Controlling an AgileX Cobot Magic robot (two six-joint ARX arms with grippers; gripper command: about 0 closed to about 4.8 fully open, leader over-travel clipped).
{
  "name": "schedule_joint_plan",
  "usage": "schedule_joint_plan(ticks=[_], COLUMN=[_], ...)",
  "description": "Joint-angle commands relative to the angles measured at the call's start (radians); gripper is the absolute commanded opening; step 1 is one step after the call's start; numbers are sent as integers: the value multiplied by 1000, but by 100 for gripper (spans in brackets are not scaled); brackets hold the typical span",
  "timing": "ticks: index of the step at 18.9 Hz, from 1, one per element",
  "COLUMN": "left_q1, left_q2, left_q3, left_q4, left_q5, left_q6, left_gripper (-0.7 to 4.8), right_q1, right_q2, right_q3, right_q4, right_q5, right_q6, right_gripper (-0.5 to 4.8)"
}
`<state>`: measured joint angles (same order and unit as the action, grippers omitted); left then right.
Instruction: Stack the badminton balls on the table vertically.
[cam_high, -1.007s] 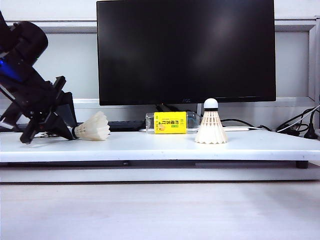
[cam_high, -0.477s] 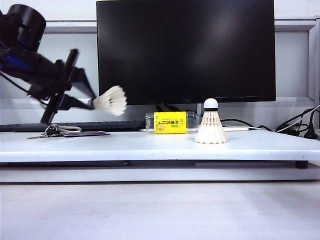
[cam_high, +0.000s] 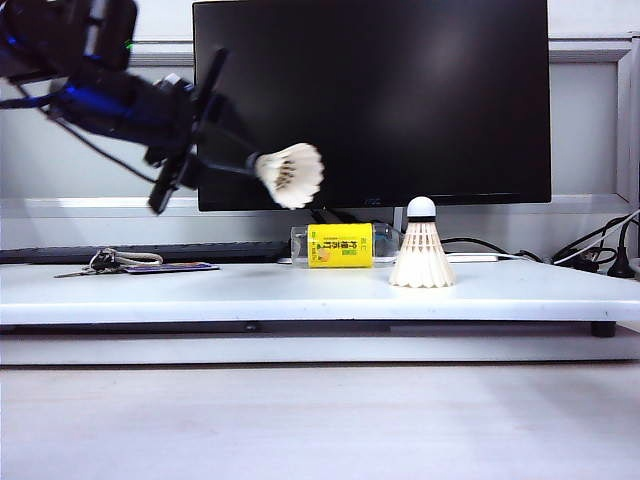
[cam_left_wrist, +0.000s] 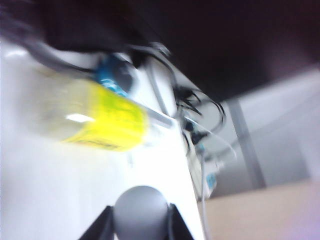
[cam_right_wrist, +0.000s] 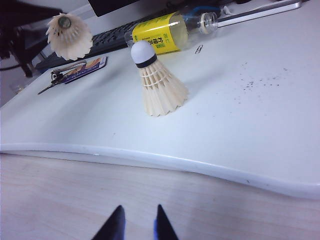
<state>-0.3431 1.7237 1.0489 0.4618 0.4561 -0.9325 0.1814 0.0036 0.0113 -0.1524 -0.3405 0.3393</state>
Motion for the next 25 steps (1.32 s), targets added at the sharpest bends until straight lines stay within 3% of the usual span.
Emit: schedule_joint_plan(ticks=[1, 7, 12, 19, 25], left_q1=[-40, -146, -285, -347, -426], left_q2=[-20, -31, -55, -56, -54], left_q3=[18, 19, 20, 20, 19], left_q4=[14, 12, 14, 29, 63], left_q5=[16, 2, -223, -325, -516], left_q6=[162, 345, 595, 692, 923], left_gripper=[120, 120, 121, 121, 121], right_q1=[0, -1, 0, -1, 0], right_q2=[-2, -2, -2, -2, -2], right_q3=[1, 1, 1, 1, 1], right_q4=[-2, -2, -4, -4, -4], right_q5=[5, 6, 5, 6, 5], right_q6=[-3, -4, -23, -26, -26], right_gripper=[84, 84, 84, 84, 84])
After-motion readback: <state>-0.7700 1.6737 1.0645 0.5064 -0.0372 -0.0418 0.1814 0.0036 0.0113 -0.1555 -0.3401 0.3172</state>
